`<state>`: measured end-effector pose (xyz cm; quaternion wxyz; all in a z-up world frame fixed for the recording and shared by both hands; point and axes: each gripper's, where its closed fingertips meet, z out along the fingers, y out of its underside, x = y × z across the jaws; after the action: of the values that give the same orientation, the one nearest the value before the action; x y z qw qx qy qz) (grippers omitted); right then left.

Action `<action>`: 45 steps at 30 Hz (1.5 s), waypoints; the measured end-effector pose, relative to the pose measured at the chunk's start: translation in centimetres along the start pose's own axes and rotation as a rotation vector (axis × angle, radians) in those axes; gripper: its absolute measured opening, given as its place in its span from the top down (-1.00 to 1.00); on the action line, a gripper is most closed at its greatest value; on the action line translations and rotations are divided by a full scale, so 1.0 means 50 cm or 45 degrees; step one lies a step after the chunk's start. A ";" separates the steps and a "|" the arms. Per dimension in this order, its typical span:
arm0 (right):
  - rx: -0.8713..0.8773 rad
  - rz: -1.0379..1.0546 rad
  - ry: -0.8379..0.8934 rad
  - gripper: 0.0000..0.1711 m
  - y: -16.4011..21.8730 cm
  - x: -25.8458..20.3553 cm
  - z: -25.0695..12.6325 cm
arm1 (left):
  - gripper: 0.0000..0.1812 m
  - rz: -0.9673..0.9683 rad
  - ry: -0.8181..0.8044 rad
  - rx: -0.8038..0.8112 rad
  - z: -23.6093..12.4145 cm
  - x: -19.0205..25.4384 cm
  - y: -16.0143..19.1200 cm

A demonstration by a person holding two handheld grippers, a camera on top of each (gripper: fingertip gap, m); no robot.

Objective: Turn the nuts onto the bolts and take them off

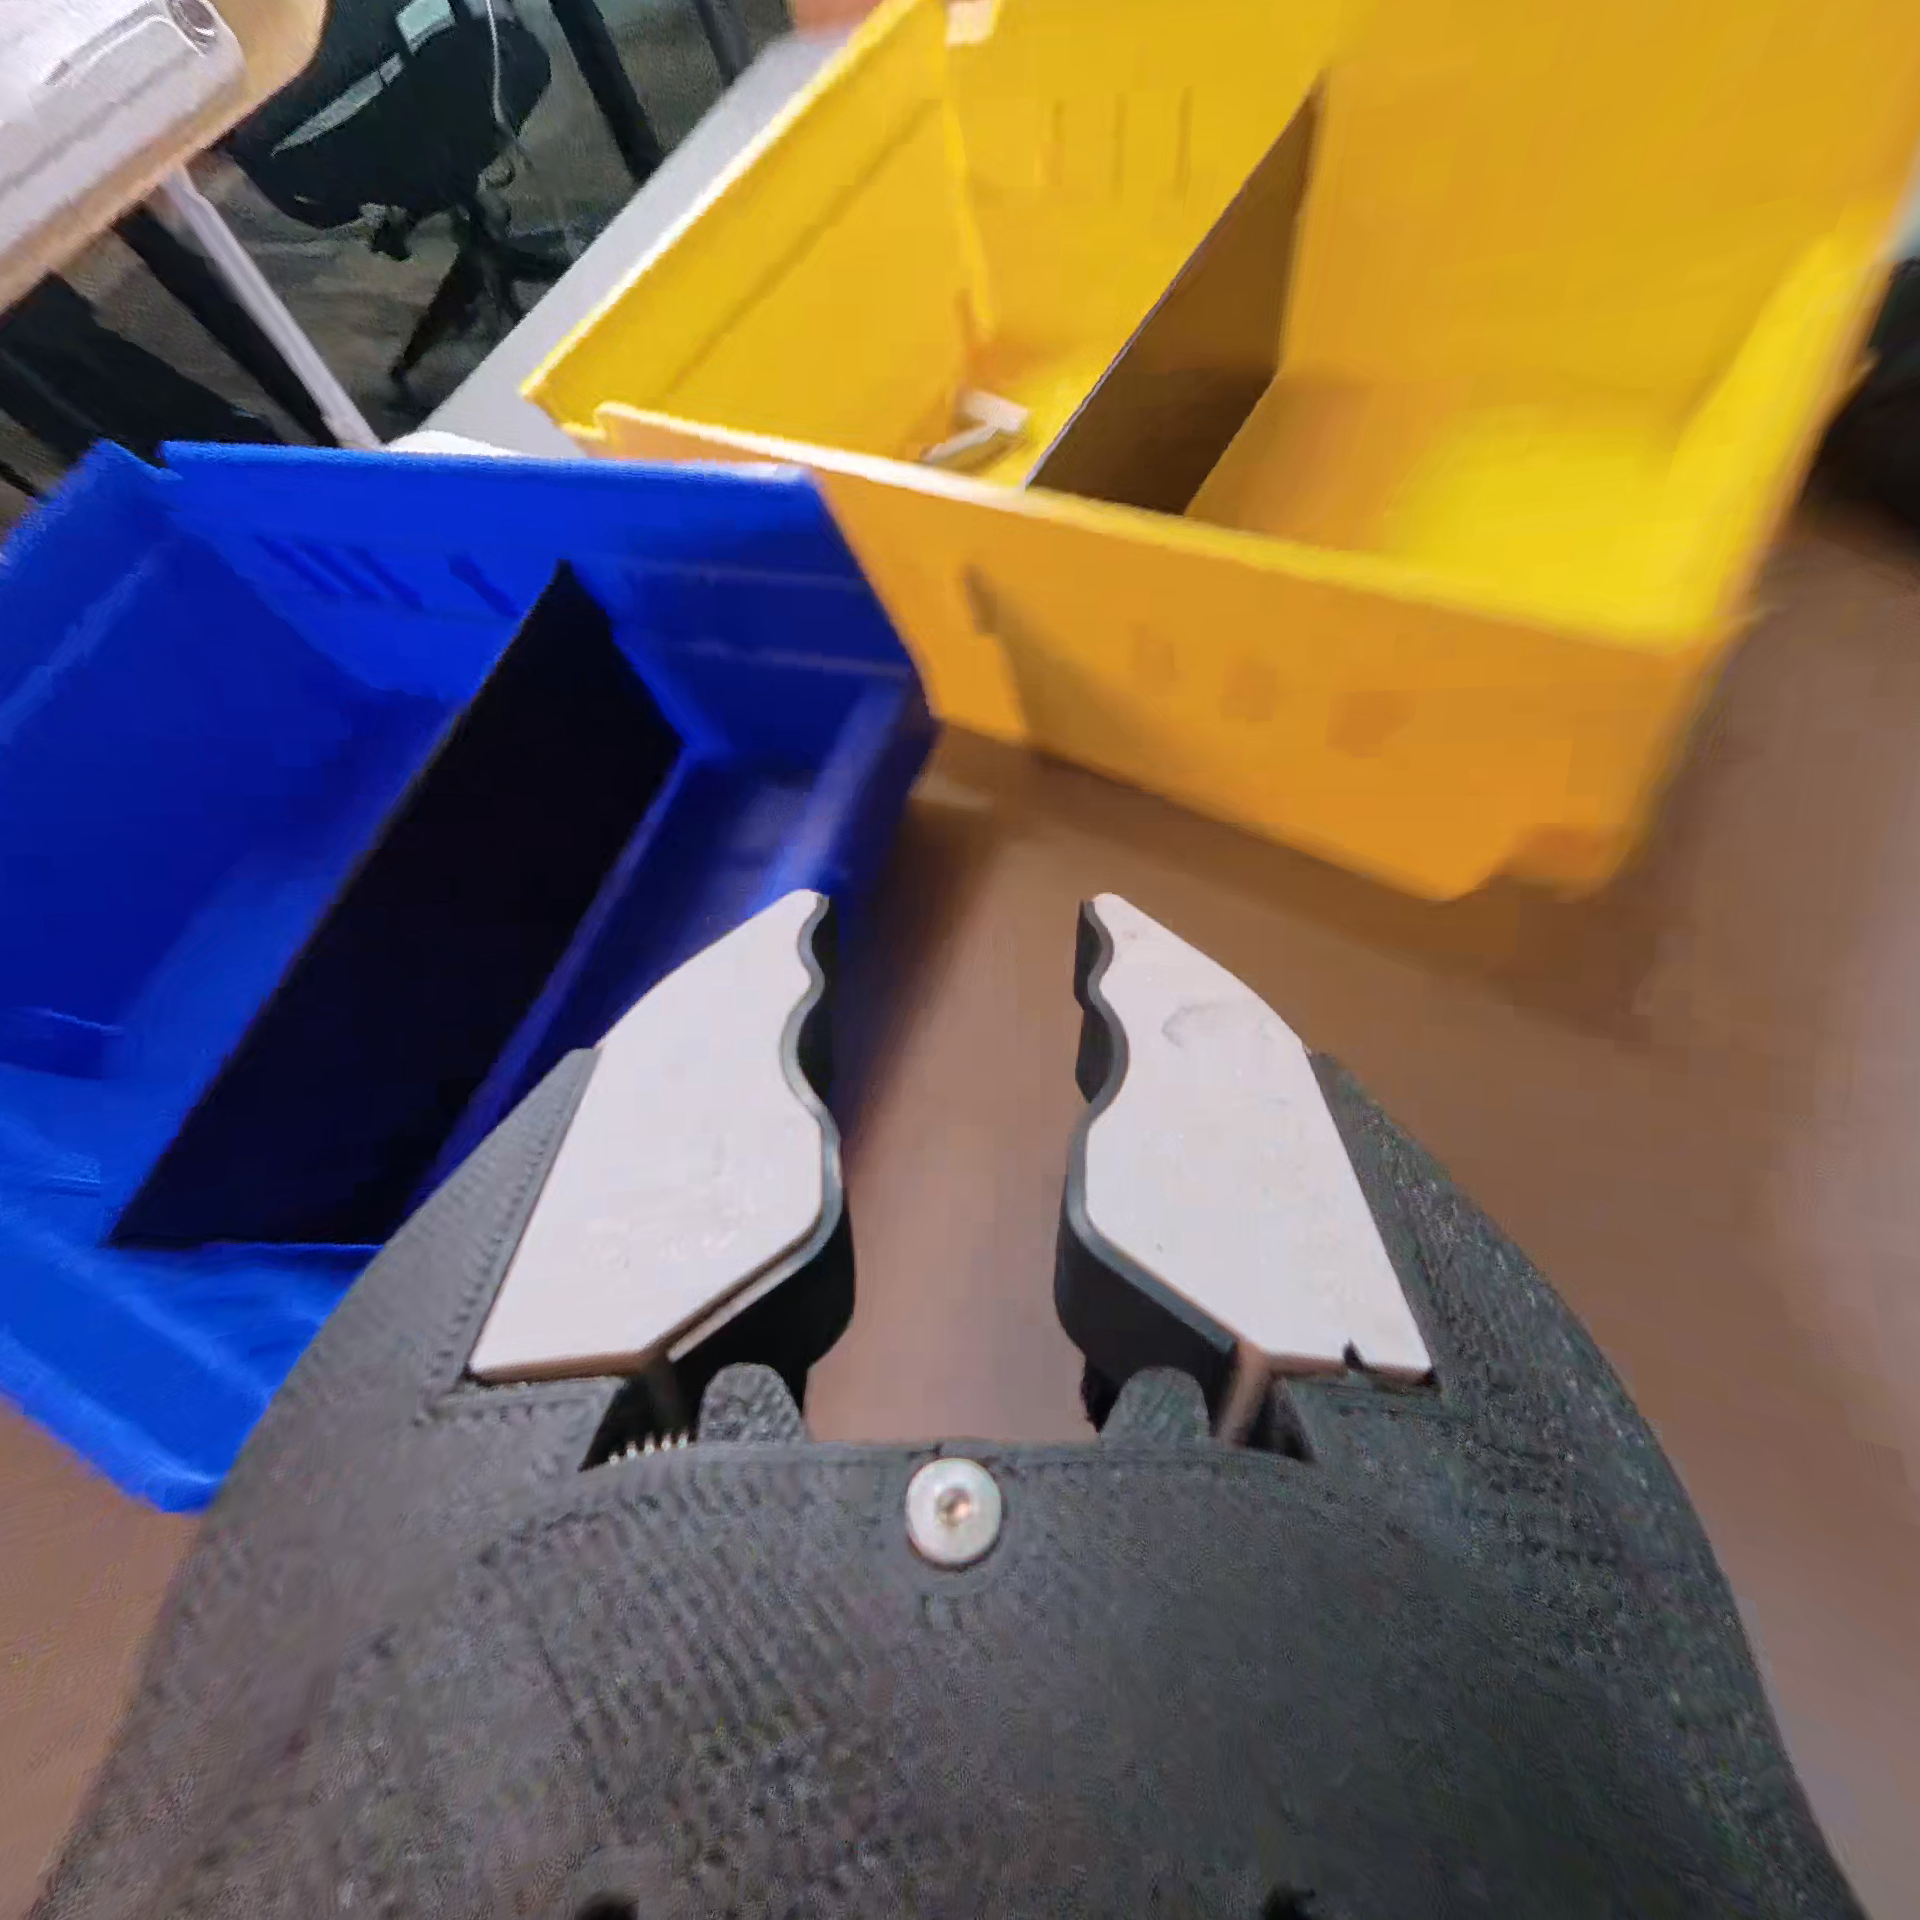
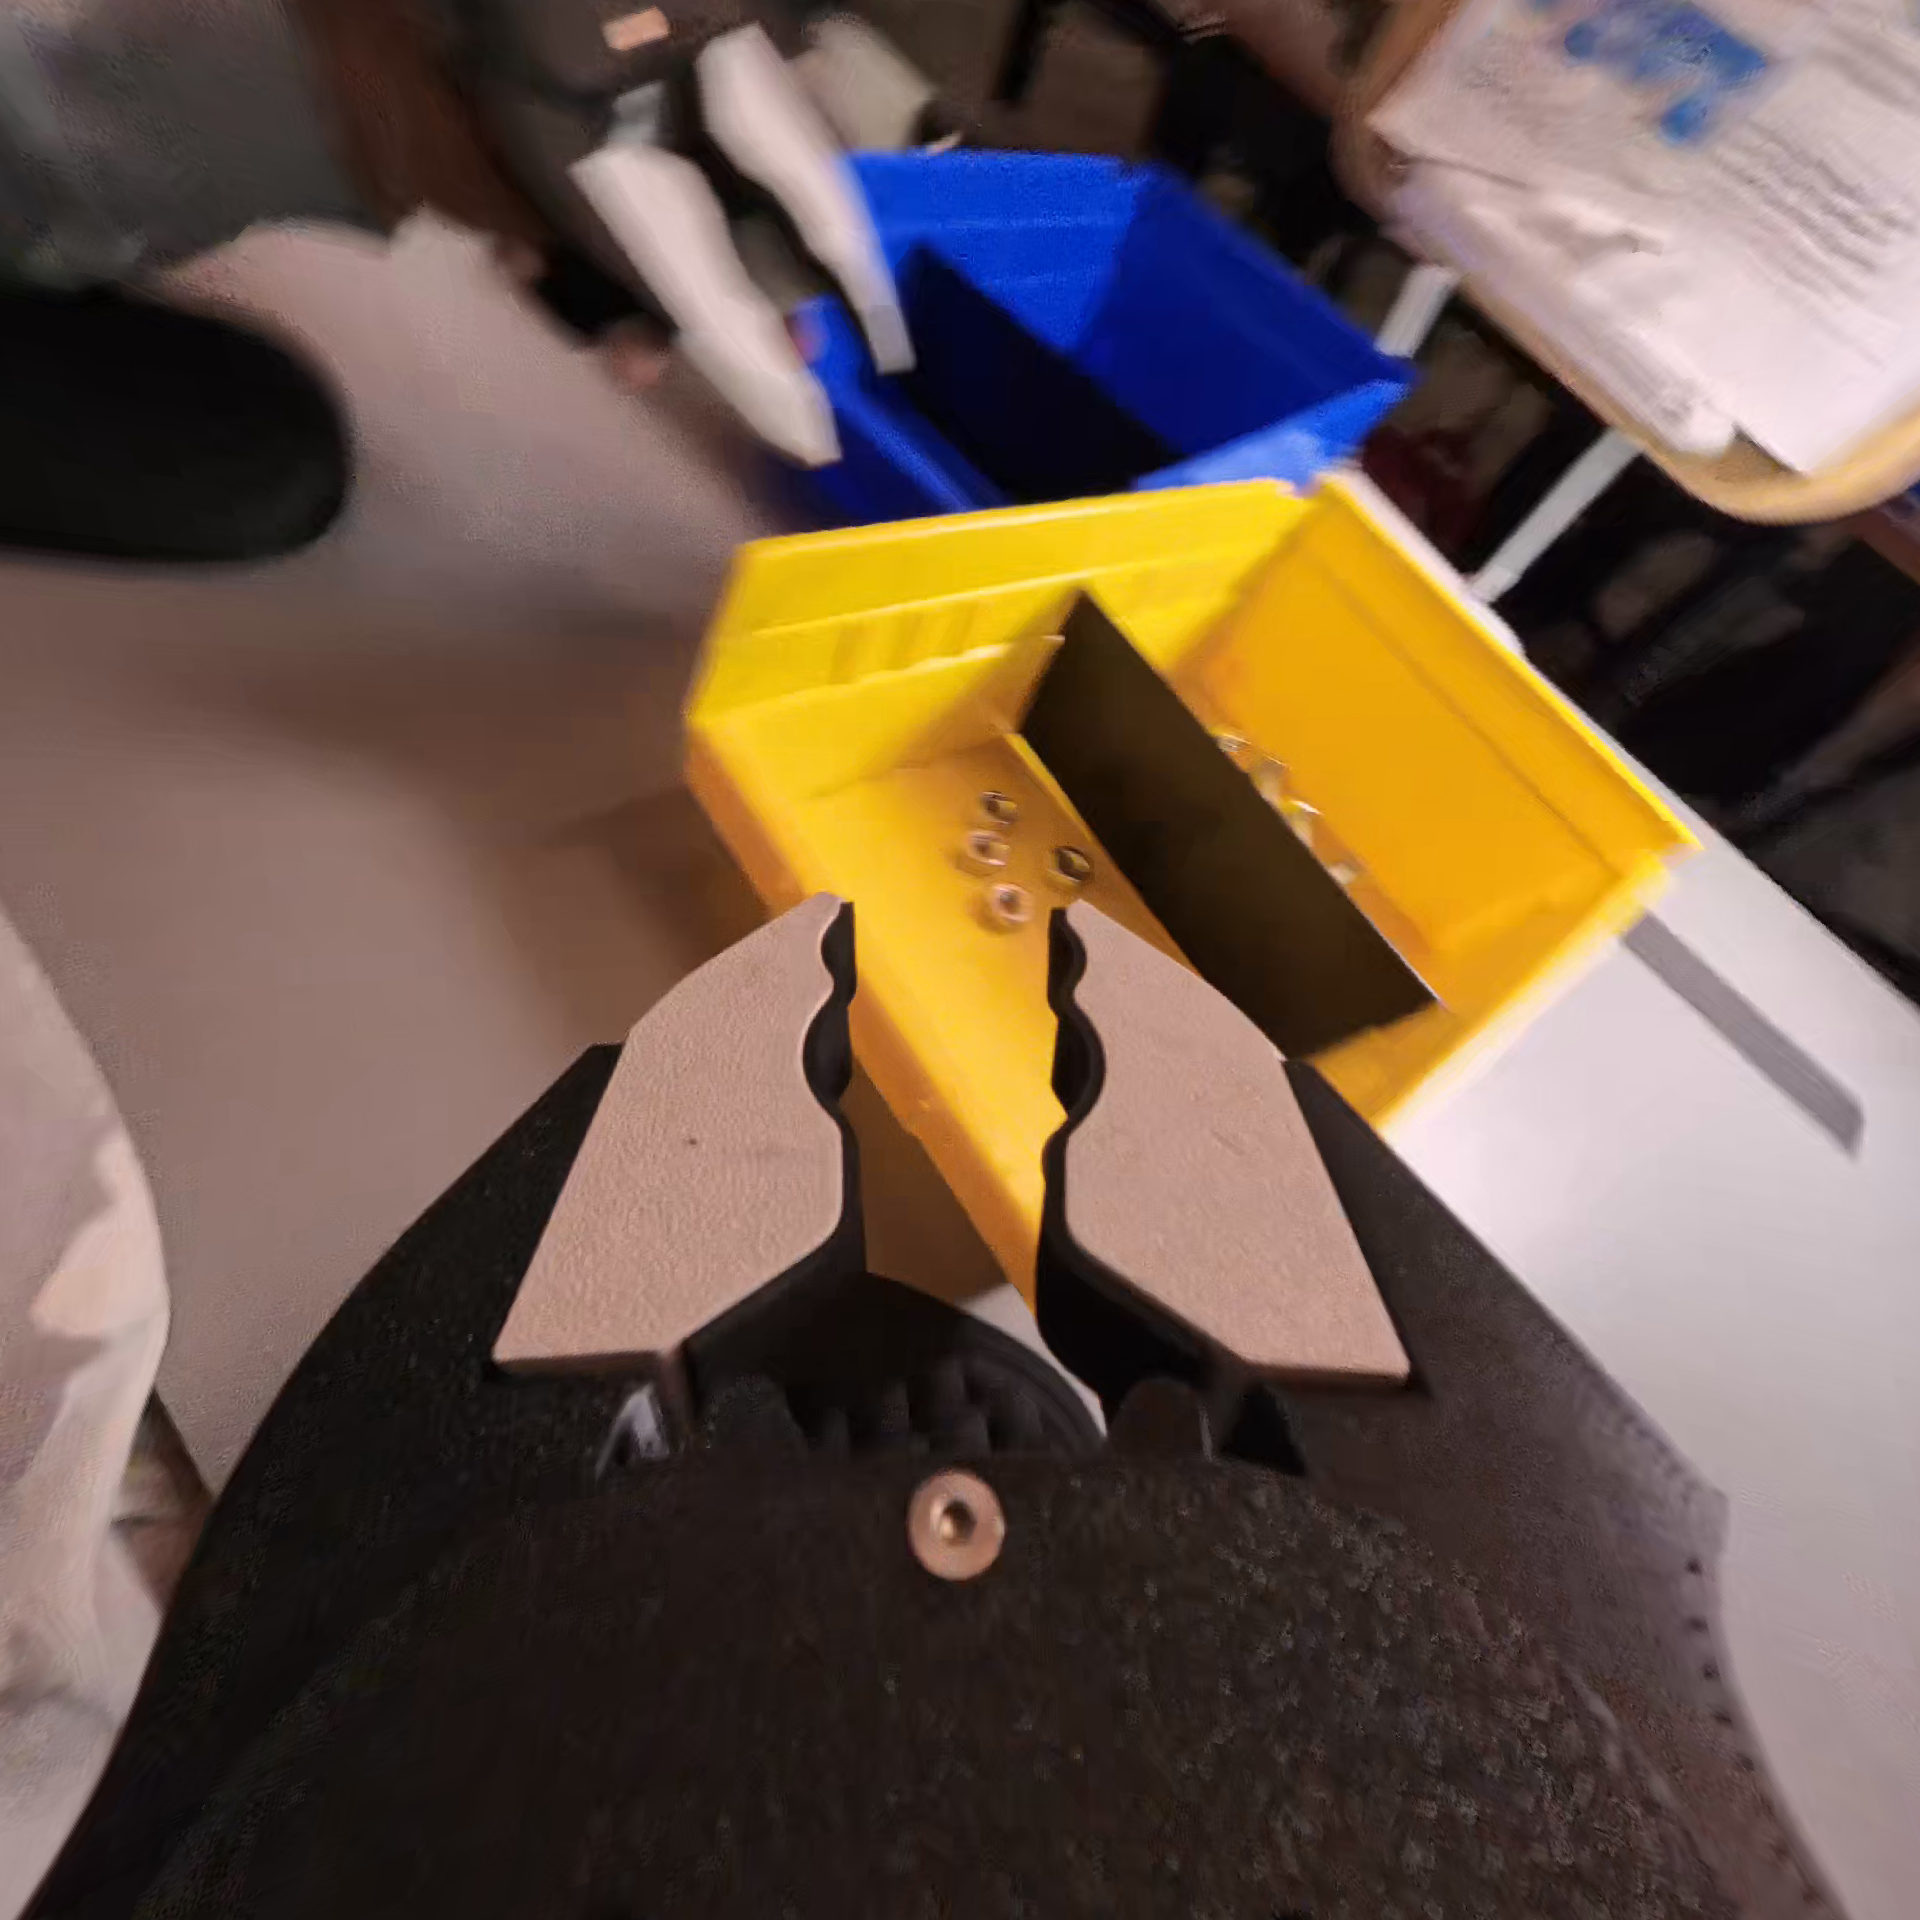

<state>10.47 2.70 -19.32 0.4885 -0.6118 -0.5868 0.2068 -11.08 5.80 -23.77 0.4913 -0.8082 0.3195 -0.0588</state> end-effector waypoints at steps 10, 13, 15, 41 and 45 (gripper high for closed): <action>-0.078 0.627 0.435 0.47 0.166 0.147 0.016 | 0.30 -0.728 -0.078 0.234 0.079 0.195 -0.059; -0.097 0.629 0.463 0.77 0.182 0.153 0.042 | 0.49 -0.680 -0.197 0.178 0.122 0.185 -0.052; -0.116 0.601 0.557 0.84 0.190 0.166 0.034 | 0.56 -0.650 -0.218 0.155 0.127 0.185 -0.061; 0.575 0.217 0.053 0.83 -0.538 -0.053 0.275 | 0.88 -0.496 -1.168 0.315 -0.593 -0.158 -0.009; 0.511 0.264 -0.093 0.83 -0.516 -0.144 0.421 | 0.88 -0.607 -1.220 0.228 -0.626 -0.194 0.125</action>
<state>-21.86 -0.74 -9.16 0.5550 -0.5514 -0.4851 0.3907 -34.37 -14.27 -10.88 0.6218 -0.7496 -0.1386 0.1793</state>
